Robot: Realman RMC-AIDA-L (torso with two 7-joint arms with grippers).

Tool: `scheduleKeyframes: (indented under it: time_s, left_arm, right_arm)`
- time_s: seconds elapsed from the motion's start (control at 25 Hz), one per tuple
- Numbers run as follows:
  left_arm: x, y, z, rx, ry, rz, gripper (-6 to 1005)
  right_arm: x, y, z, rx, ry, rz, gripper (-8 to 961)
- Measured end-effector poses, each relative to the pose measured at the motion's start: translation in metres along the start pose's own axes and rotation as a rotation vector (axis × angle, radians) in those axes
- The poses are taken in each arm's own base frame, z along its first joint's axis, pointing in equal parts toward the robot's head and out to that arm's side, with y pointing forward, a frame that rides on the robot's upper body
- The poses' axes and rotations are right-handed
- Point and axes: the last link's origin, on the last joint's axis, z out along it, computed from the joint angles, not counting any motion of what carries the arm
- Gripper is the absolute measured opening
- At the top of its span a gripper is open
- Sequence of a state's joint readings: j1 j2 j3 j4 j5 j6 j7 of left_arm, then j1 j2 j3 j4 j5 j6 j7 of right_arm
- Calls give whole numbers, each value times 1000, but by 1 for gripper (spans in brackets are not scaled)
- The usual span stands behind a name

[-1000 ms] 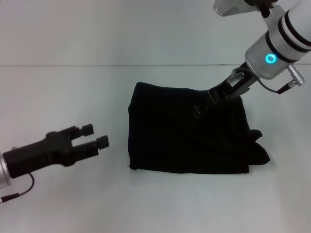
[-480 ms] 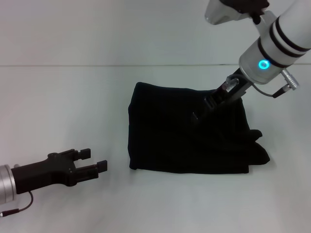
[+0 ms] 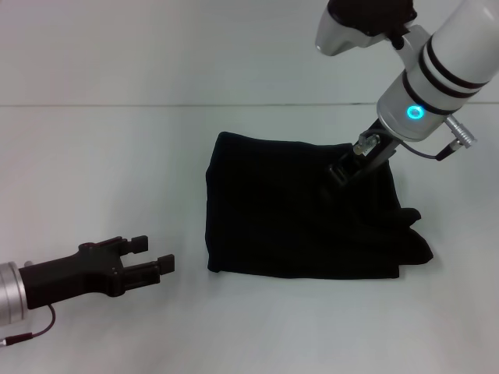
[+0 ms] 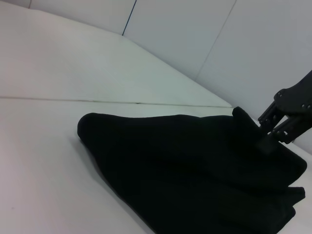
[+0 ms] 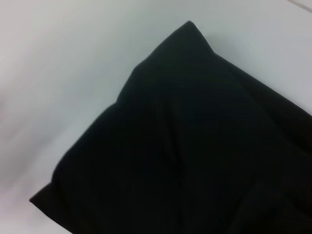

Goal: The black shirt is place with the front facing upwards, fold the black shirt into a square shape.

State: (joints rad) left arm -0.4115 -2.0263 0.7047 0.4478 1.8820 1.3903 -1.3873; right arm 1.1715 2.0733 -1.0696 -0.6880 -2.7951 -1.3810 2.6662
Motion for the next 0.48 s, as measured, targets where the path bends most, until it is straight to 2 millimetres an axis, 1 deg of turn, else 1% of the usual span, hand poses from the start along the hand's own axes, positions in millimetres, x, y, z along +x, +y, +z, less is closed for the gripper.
scheduleKeyframes:
  time_s: [0.16, 0.36, 0.48]
  left_arm:
    - [1, 1, 1, -4, 2, 0, 798]
    - [1, 2, 2, -13, 5, 2, 798]
    - [2, 3, 2, -17, 6, 2, 798]
  right_arm:
    - [-1, 3, 2, 25, 21, -17, 346]
    - [-2, 3, 2, 24, 15, -12, 137]
    - [0, 1, 2, 19, 11, 2, 108]
